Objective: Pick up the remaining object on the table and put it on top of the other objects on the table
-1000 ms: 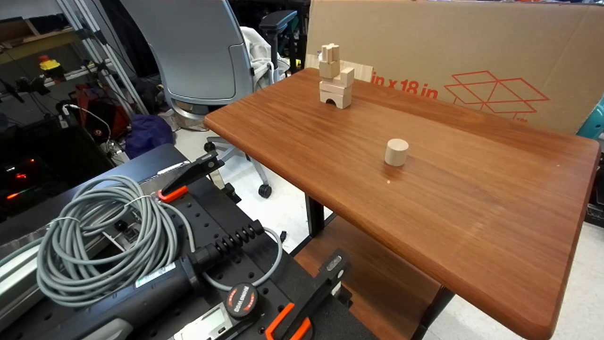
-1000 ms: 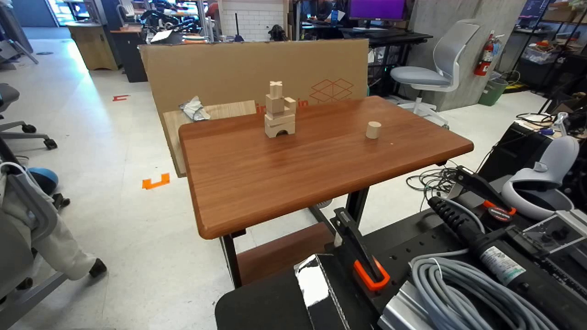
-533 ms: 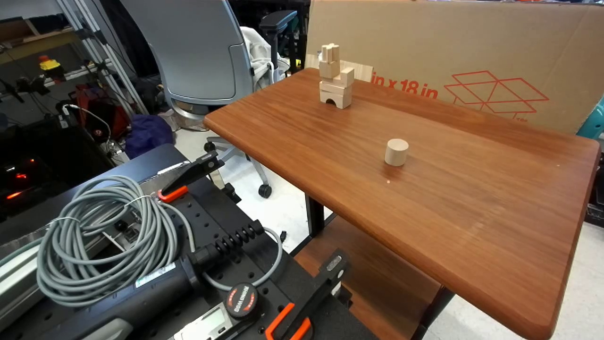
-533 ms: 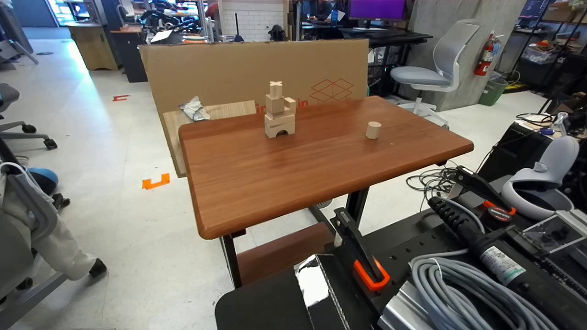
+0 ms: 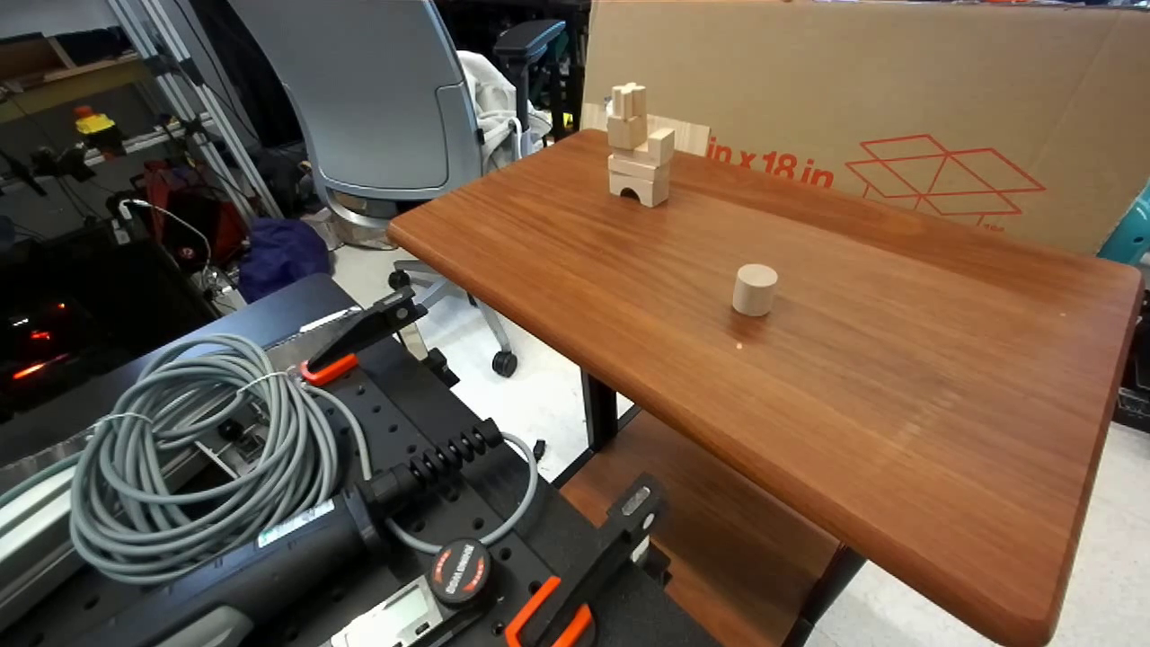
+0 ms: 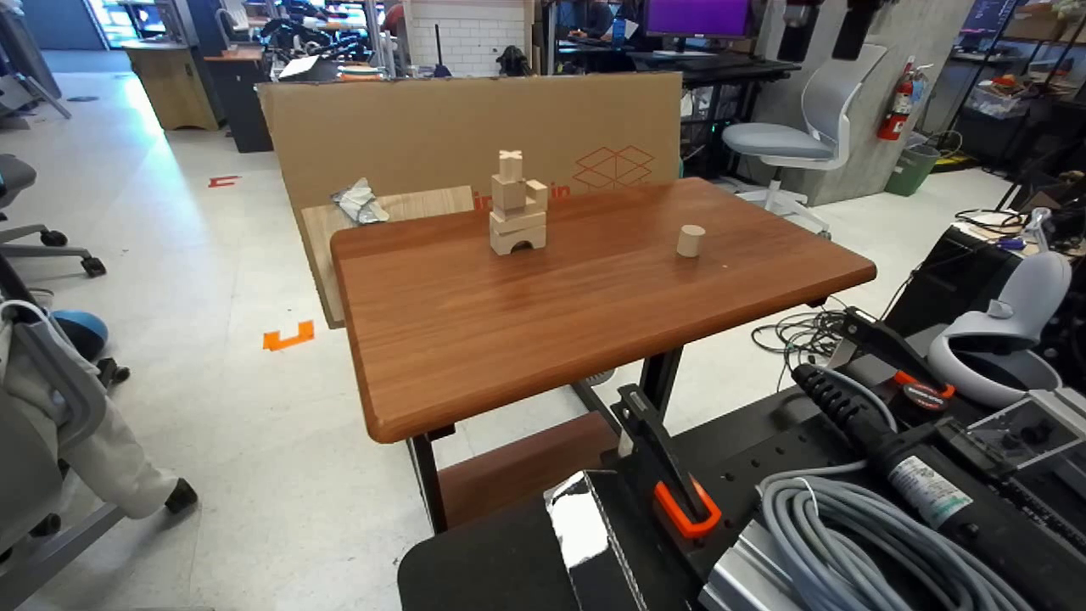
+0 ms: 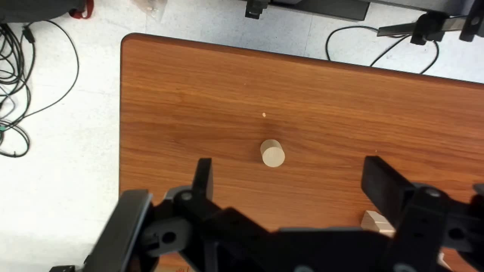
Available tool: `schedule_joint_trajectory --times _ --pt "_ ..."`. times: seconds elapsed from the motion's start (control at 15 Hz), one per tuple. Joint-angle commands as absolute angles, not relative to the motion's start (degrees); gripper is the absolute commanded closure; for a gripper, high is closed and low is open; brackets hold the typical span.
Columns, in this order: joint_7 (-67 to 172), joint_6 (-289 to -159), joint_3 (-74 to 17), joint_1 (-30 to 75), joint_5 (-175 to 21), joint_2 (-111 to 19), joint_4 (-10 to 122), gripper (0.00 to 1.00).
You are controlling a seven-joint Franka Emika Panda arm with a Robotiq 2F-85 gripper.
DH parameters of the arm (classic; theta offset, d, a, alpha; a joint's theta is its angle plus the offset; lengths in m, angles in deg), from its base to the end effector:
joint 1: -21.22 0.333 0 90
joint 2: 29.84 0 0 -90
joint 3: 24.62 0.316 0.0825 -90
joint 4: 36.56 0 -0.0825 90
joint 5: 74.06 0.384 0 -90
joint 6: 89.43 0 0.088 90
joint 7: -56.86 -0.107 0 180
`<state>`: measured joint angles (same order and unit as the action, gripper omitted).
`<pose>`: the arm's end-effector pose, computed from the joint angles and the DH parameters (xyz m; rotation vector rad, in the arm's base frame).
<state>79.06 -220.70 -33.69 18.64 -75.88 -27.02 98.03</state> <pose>0.4849 -0.1008 0.3503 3.1124 0.3208 -0.0212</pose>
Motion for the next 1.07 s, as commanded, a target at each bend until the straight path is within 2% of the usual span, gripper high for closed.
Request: schedule_joint_trajectory --times 0.0,1.0 --pt "81.8 -223.1 -32.5 17.6 -74.7 -33.9 94.8 0.00" --pt "76.5 -225.8 -28.0 16.5 -77.5 -57.1 81.8 0.00"
